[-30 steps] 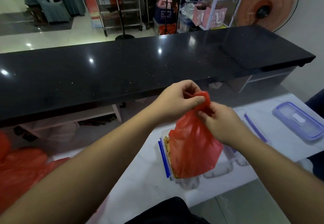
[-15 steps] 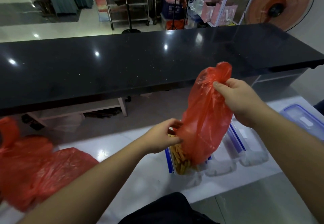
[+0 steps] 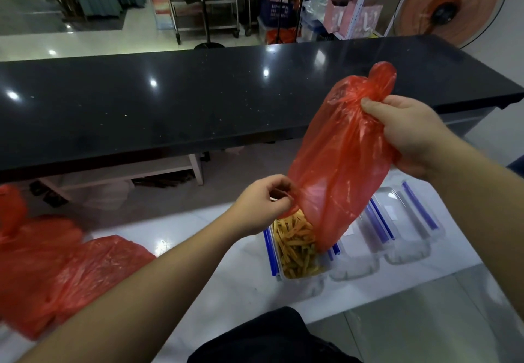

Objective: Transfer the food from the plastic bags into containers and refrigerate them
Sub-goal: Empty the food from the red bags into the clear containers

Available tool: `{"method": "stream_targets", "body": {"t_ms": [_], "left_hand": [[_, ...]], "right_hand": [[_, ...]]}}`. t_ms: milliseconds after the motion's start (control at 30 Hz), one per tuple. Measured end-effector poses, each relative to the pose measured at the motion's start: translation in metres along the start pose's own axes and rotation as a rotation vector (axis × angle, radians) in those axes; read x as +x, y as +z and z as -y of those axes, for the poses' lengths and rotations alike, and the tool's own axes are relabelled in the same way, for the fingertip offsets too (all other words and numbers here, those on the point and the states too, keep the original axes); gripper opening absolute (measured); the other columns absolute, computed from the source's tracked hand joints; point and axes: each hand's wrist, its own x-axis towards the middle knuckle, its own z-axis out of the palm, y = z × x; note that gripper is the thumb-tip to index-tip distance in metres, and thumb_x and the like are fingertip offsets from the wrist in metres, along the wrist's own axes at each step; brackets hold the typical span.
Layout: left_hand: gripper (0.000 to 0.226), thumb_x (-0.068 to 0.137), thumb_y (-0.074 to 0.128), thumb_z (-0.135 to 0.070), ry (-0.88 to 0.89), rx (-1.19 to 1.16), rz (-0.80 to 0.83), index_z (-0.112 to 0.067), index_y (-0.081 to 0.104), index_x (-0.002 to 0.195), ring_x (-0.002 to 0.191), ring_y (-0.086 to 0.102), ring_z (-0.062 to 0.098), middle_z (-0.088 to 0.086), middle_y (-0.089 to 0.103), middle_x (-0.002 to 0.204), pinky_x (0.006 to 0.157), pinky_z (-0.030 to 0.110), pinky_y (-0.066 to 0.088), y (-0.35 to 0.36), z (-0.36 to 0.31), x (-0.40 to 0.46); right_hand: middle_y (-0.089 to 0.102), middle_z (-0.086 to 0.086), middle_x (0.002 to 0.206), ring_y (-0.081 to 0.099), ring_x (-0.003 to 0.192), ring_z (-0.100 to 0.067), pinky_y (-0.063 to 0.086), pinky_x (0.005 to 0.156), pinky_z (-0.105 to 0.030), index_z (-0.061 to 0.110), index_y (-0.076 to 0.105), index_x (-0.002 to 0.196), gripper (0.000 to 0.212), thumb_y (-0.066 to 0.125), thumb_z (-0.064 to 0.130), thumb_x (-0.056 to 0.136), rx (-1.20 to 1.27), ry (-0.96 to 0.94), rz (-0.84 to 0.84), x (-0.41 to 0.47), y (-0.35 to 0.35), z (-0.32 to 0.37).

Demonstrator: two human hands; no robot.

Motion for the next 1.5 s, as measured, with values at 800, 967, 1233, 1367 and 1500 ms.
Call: {"method": "stream_targets", "body": {"t_ms": [800,967,1233,1367,1500], "left_hand": [[0.068,0.098,0.066,-0.034,0.215,0.955,0.378,-0.033,0.034,0.159,0.16,0.011,0.022,-0.003,0.025,0.17,0.129,0.044,0.012,0.073,0.073,-0.002],[0.071,0.096,0.066,-0.044,0.293,0.99,0.384,-0.035,0.033,0.159,0.16,0.011,0.022,-0.004,0.025,0.17,0.129,0.045,0.014,0.069,0.081,-0.002],[0.058,0.097,0.063,-0.044,0.274,0.86,0.246,-0.032,0.045,0.151,0.15,0.035,0.024,-0.004,0.035,0.164,0.121,0.044,0.038,0.068,0.092,-0.012],[0.056,0.102,0.053,-0.051,0.283,0.9,0.319,-0.038,0.039,0.155,0.155,0.03,0.022,-0.008,0.033,0.167,0.124,0.047,0.032,0.073,0.108,-0.014],[0.05,0.1,0.052,-0.049,0.383,0.911,0.249,-0.034,0.051,0.147,0.151,0.035,0.024,-0.003,0.042,0.16,0.122,0.045,0.034,0.075,0.106,-0.008]], "right_hand": [[0.075,-0.011,0.096,0.076,0.068,-0.015,0.06,0.05,-0.028,0.003,0.069,0.112,0.026,0.055,0.024,0.105,0.133,0.14,-0.103,-0.012,-0.031,0.013],[0.079,-0.009,0.097,0.079,0.077,-0.017,0.062,0.054,-0.03,0.006,0.071,0.114,0.029,0.058,0.029,0.103,0.131,0.159,-0.13,-0.01,-0.047,0.014],[0.081,-0.004,0.095,0.079,0.083,-0.017,0.061,0.058,-0.031,0.01,0.073,0.112,0.03,0.059,0.035,0.102,0.091,0.138,-0.148,-0.009,-0.061,0.017],[0.08,-0.004,0.102,0.079,0.089,-0.018,0.062,0.072,-0.038,0.012,0.072,0.115,0.032,0.059,0.038,0.102,0.12,0.115,-0.19,-0.008,-0.069,0.013],[0.08,-0.004,0.106,0.079,0.093,-0.018,0.061,0.071,-0.038,0.014,0.069,0.12,0.033,0.057,0.039,0.103,0.208,0.066,-0.25,-0.008,-0.079,0.011]]}}
